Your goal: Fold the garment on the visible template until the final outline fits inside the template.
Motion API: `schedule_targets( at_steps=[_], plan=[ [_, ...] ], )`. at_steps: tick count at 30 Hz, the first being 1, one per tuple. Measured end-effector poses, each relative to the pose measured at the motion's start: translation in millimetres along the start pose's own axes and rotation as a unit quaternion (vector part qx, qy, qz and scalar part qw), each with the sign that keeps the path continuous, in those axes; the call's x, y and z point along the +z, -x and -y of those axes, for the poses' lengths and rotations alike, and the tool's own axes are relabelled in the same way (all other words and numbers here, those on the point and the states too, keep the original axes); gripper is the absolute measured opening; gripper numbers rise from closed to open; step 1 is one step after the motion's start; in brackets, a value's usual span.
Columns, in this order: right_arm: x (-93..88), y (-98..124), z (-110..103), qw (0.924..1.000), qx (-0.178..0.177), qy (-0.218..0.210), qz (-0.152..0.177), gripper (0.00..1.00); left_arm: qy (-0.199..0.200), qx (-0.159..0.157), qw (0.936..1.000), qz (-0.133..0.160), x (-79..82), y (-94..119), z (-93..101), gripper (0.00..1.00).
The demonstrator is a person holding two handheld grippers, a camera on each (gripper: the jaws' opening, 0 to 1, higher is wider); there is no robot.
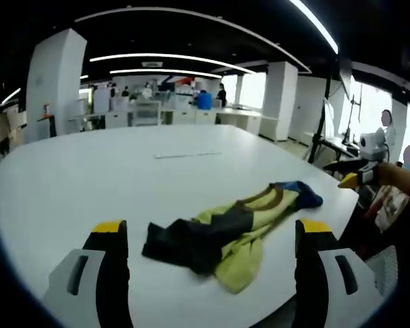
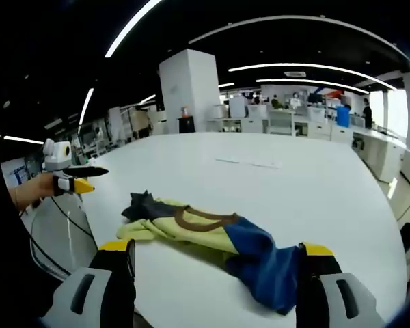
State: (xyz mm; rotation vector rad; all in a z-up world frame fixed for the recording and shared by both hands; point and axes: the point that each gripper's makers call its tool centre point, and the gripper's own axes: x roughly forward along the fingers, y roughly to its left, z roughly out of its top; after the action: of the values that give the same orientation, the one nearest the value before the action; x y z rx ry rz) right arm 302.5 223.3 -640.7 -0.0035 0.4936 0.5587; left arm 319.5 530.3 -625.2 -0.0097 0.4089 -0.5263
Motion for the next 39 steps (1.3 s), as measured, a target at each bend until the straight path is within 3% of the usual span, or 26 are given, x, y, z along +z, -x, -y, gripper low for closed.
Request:
schedule_targets(
  at_steps=[39],
  plan=[
    [0.1,-3.1,5.6,1.0000,0.009,0.000,0.002,0.94,-0.005,-0.008,0.9999,-0.004,-5.2,-0.8,-3.1,0.99]
  ],
)
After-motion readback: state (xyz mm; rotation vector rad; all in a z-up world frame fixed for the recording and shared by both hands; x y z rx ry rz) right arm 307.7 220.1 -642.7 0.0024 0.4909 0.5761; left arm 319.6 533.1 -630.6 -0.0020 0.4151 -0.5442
